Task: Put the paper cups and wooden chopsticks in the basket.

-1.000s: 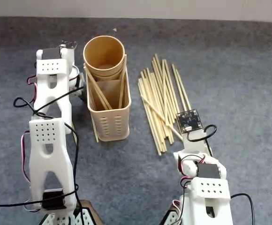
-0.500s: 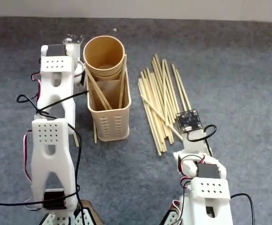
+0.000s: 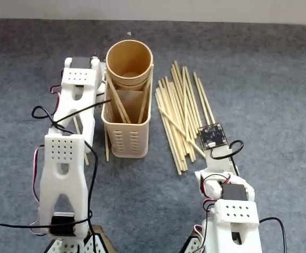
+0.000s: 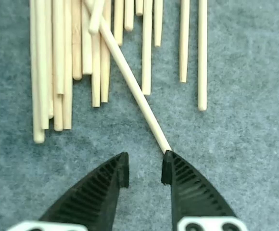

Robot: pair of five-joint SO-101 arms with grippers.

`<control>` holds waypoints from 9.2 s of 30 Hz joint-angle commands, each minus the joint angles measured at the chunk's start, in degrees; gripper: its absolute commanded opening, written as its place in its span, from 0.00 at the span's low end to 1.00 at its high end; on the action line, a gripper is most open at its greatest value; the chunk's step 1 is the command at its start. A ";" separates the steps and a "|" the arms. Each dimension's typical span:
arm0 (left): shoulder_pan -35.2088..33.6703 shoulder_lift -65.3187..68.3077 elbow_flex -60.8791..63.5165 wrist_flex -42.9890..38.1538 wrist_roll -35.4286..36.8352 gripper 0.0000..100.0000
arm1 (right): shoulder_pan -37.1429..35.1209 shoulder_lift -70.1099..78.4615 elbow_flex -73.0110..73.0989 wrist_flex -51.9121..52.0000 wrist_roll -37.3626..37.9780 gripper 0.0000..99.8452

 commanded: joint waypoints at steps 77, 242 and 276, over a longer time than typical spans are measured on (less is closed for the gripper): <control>-7.52 -6.90 -5.49 0.26 -0.70 0.28 | -2.51 -0.75 -0.13 -0.66 0.53 0.13; -9.89 -34.68 30.99 -21.01 -12.75 0.31 | 34.68 -42.33 -32.75 48.75 4.57 0.13; -14.02 -13.05 -0.40 -2.20 -6.95 0.00 | 34.68 -42.33 -32.57 48.75 4.66 0.13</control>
